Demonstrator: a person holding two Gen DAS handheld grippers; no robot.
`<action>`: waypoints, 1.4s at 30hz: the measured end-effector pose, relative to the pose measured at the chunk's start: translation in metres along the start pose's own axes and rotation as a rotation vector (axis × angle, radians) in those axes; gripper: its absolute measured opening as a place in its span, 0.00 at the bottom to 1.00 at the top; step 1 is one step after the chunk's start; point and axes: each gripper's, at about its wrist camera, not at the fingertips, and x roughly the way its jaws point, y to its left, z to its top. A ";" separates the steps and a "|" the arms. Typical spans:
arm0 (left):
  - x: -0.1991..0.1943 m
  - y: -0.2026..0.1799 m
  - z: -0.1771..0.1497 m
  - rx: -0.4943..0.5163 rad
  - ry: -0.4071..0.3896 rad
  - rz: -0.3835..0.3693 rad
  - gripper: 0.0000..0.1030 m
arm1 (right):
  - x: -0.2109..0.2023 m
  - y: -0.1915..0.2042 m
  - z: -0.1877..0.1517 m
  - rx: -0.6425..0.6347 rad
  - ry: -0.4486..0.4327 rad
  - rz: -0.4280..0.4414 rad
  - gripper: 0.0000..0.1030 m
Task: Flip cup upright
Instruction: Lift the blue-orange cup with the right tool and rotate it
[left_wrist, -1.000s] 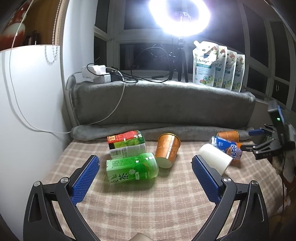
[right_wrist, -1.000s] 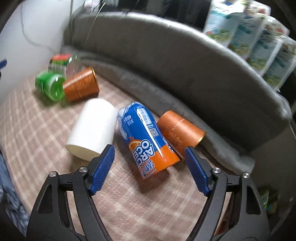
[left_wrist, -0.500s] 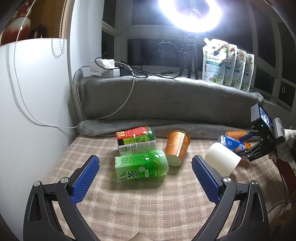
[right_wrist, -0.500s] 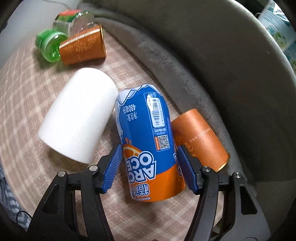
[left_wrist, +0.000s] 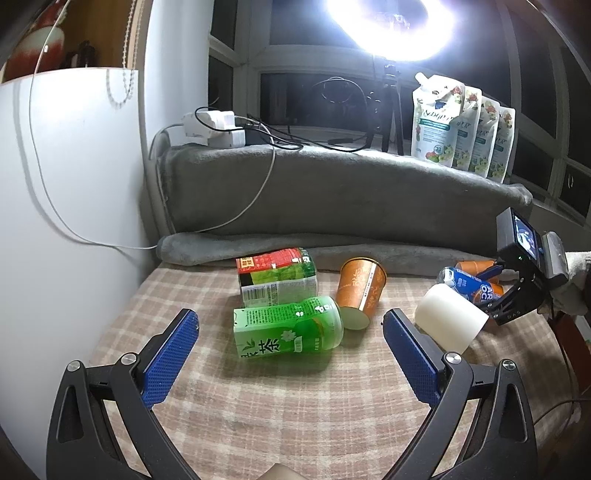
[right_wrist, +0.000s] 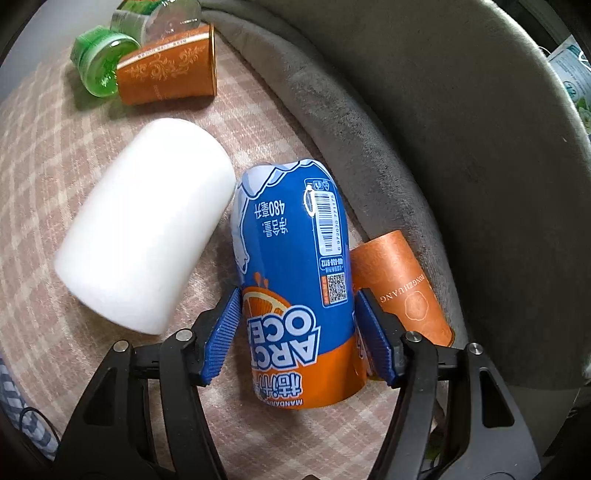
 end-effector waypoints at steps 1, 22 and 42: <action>0.000 0.000 0.000 -0.001 -0.001 0.001 0.97 | 0.001 0.002 -0.001 -0.004 0.002 -0.005 0.64; -0.006 0.011 -0.001 0.002 -0.013 -0.014 0.97 | -0.083 0.042 -0.006 0.019 -0.181 -0.116 0.58; -0.012 0.026 -0.006 0.130 0.044 -0.115 0.97 | -0.062 0.213 0.025 -0.342 -0.201 0.170 0.61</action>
